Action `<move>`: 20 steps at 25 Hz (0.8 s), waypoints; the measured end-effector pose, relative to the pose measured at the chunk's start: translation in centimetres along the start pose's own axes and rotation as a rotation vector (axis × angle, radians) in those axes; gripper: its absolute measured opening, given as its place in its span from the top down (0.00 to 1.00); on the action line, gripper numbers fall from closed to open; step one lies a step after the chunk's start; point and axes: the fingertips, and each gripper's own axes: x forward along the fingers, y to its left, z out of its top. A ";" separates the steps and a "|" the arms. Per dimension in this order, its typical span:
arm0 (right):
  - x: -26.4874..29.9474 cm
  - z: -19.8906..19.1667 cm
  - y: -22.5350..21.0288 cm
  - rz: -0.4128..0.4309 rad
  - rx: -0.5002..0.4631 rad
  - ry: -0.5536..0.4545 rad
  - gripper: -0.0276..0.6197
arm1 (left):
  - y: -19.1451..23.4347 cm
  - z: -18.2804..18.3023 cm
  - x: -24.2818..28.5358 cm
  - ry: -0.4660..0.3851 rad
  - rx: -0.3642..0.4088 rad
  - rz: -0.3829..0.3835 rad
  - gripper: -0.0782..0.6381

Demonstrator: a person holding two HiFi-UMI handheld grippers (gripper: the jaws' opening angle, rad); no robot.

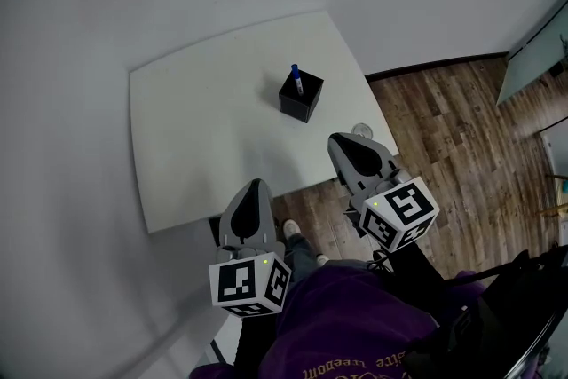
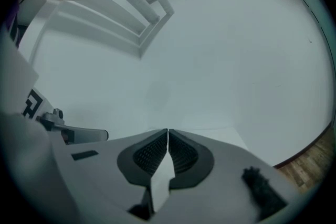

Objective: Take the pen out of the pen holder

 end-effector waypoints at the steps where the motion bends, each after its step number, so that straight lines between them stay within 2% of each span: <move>1: 0.6 0.1 -0.1 -0.004 -0.002 0.001 0.94 | 0.4 0.2 0.5 -0.001 0.000 -0.004 0.88; 8: 4.5 0.5 -1.7 -0.061 -0.010 0.003 0.94 | 2.8 1.2 3.5 0.001 -0.002 -0.024 0.88; 20: 8.3 0.2 -4.4 -0.073 -0.003 0.043 0.94 | 4.6 1.6 6.5 0.014 -0.021 -0.009 0.88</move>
